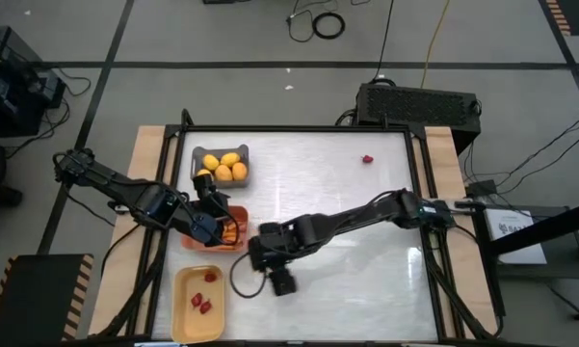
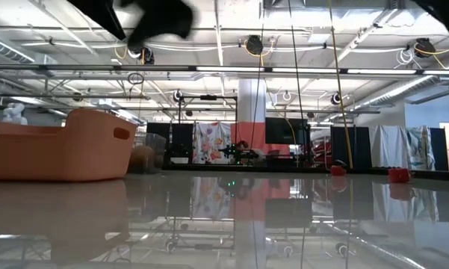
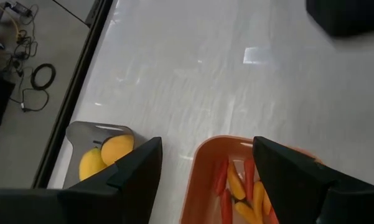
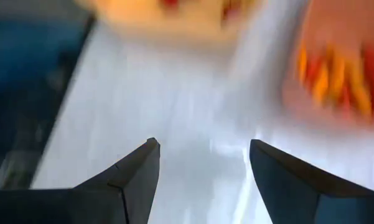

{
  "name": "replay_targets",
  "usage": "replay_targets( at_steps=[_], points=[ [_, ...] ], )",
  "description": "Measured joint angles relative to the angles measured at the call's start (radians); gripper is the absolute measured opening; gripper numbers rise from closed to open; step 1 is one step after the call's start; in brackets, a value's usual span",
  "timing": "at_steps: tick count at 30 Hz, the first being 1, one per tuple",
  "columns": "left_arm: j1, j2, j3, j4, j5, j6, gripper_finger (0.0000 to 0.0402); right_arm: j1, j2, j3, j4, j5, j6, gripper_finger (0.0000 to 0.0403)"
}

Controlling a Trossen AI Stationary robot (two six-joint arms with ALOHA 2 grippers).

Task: Sort produce into baskets
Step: Put the red chili pepper into the yellow bin

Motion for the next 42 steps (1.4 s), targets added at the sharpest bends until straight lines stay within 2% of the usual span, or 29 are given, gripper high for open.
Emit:
replay_targets(
  at_steps=[5,9,12,15,18,24,30,33,38,42],
  points=[
    [-0.003,0.000,0.000,0.009,0.001,-0.007,0.0258,-0.001,-0.049,-0.001,-0.415,0.003,0.035,0.0237],
    [-0.003,0.000,0.000,0.010,-0.001,-0.026,0.0258,0.000,-0.092,-0.042,-0.605,0.062,0.090,0.0237],
    [-0.003,0.000,-0.001,0.022,-0.002,-0.026,0.0258,0.002,-0.162,-0.129,-0.664,0.130,0.127,0.0237],
    [-0.006,0.000,-0.001,0.049,-0.003,-0.026,0.0258,0.002,-0.285,-0.295,-0.642,0.136,0.153,0.0237],
    [-0.018,0.000,-0.025,0.100,-0.005,-0.022,0.0258,-0.002,-0.463,-0.530,-0.562,0.136,0.208,0.0237],
    [-0.037,0.000,-0.186,0.268,-0.004,0.011,0.0258,-0.051,-0.856,-1.017,-0.369,0.133,0.435,0.0237],
    [-0.013,0.001,-0.327,0.530,0.030,0.100,0.0257,-0.091,-1.131,-1.329,-0.156,0.138,0.615,0.0237],
    [0.008,0.001,-0.359,0.632,0.079,0.129,0.0257,-0.110,-1.203,-1.441,-0.074,0.187,0.698,0.0237],
    [0.037,0.001,-0.365,0.743,0.156,0.172,0.0257,-0.203,-1.216,-1.555,-0.062,0.299,0.999,0.0237],
    [0.057,0.001,-0.365,0.791,0.201,0.186,0.0257,-0.238,-1.215,-1.620,0.008,0.309,1.119,0.0237]
  ],
)
